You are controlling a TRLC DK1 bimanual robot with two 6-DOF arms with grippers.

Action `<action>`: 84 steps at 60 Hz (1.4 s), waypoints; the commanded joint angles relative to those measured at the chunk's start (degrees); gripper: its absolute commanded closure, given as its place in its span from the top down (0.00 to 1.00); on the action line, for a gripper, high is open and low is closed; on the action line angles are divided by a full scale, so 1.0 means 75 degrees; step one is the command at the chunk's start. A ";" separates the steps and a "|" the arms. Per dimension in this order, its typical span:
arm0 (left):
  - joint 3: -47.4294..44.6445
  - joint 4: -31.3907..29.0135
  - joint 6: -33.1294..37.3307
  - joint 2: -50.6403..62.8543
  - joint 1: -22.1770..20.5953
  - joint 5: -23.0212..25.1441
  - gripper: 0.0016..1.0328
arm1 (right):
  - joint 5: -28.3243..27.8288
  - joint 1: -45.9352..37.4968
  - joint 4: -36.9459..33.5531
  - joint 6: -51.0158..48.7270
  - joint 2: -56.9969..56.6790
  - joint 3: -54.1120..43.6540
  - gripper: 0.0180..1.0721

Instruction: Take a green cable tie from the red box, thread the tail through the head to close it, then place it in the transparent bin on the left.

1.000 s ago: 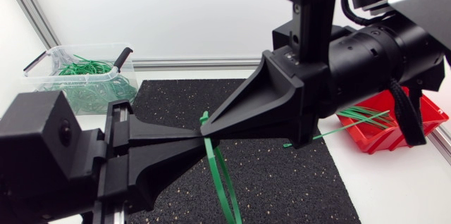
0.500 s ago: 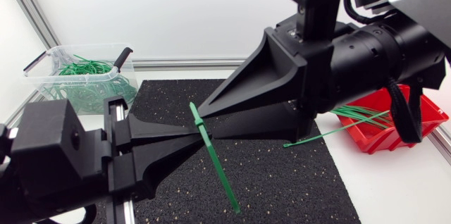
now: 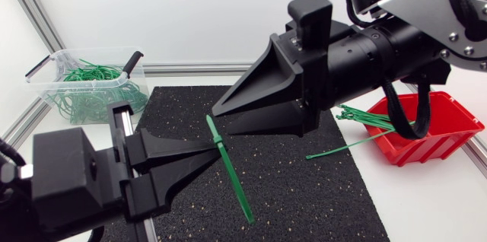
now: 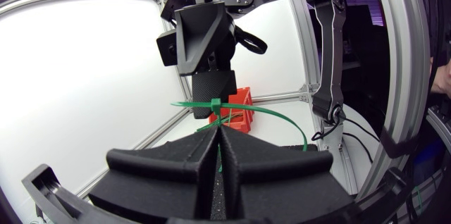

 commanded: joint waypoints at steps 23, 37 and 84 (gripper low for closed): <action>-0.0134 -0.0172 0.0546 -0.0053 -0.0063 -0.0097 0.04 | 0.0059 0.0330 -0.0631 -0.0929 0.0355 0.0336 0.40; -0.0110 -0.0172 0.0581 -0.0018 -0.0075 -0.0109 0.04 | 0.0352 0.0377 -0.0725 -0.1257 0.0284 0.0312 0.06; 0.0124 -0.0336 0.0581 0.0240 -0.1915 -0.1468 0.04 | 0.0950 -0.0232 -0.0526 -0.1398 0.0730 0.0301 0.06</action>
